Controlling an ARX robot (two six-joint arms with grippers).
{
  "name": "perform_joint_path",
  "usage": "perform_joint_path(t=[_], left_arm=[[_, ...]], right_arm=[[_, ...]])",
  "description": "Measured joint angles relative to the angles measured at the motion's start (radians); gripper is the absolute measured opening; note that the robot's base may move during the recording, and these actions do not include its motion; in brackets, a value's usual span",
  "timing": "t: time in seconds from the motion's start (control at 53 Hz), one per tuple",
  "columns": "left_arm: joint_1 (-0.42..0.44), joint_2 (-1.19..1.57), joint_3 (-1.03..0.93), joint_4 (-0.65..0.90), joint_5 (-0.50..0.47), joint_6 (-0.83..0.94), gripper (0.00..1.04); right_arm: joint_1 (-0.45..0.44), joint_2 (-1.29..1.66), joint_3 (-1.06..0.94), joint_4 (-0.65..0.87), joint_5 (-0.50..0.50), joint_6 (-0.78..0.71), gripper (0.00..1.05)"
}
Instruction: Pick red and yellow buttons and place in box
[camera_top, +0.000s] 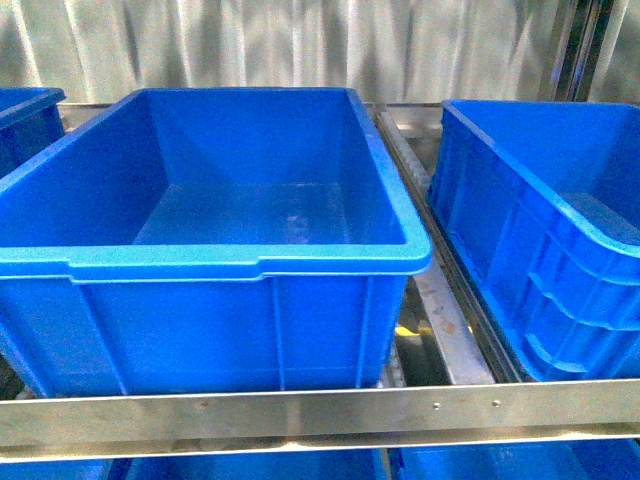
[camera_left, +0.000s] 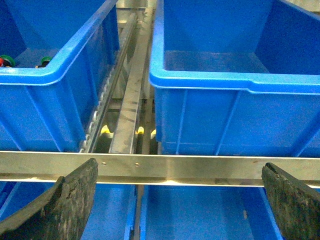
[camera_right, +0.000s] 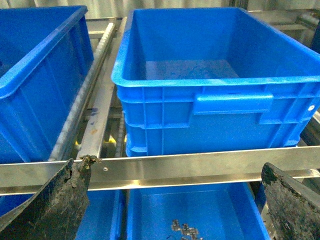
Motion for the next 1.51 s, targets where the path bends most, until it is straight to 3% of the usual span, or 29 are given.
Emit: perform_joint_path(t=[1.509], left_arm=[[-0.001,0.0,0.0,0.0,-0.004,0.001,0.97]], right_arm=[[-0.002,0.0,-0.001,-0.002,-0.01,-0.002,0.99]])
